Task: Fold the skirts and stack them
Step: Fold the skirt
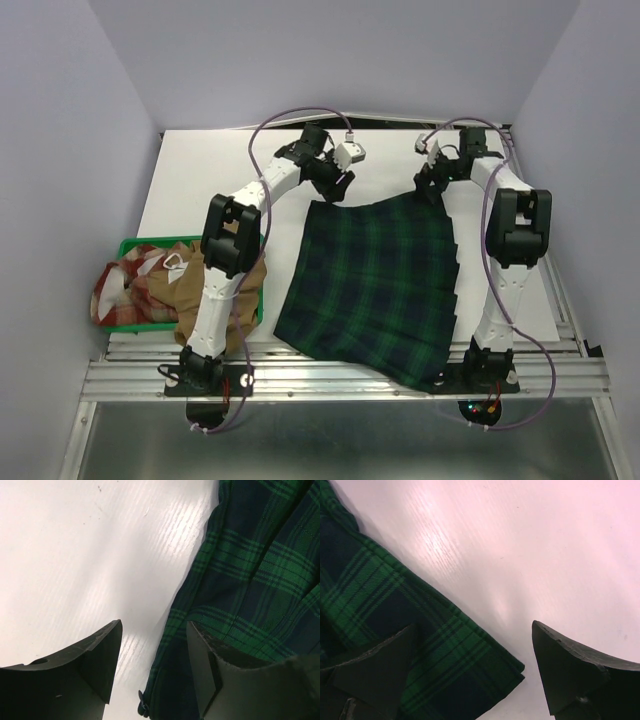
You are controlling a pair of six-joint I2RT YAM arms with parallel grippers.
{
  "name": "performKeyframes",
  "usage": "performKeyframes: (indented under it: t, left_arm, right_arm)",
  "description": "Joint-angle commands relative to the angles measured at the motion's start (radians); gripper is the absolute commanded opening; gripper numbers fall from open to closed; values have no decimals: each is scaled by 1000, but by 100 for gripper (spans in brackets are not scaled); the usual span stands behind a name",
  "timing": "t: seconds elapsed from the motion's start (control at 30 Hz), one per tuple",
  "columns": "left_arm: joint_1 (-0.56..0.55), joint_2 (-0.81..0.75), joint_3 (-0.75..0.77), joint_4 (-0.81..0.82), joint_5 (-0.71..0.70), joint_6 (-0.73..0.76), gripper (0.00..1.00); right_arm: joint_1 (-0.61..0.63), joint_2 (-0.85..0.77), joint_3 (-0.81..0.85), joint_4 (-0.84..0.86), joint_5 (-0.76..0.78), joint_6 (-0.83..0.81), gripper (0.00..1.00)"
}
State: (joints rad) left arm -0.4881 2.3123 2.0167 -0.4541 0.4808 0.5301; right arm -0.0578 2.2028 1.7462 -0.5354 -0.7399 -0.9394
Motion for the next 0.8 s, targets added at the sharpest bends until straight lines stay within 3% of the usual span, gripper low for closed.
performKeyframes:
  t: [0.0, 0.13, 0.23, 0.27, 0.47, 0.57, 0.6, 0.77]
  left_arm:
    - [34, -24, 25, -11, 56, -31, 65]
    - [55, 5, 77, -70, 51, -1, 65]
    - [62, 9, 62, -110, 51, 34, 65]
    - [62, 7, 54, -124, 54, 42, 65]
    - [63, -2, 4, -149, 108, 71, 65]
    - [65, -7, 2, -146, 156, 62, 65]
    - [66, -10, 2, -141, 162, 56, 65]
    - [66, 12, 4, -165, 183, 34, 64]
  right_arm:
    - [3, 57, 71, 25, 10, -85, 100]
    - [3, 112, 82, -124, 50, -203, 98]
    - [3, 127, 73, -189, 80, -243, 81]
    - [3, 121, 52, -192, 83, -246, 72]
    - [3, 78, -10, -161, 85, -227, 38]
    - [3, 78, 12, -155, 92, -194, 8]
    - [3, 75, 18, -150, 94, -187, 3]
    - [3, 64, 36, -104, 114, -131, 1]
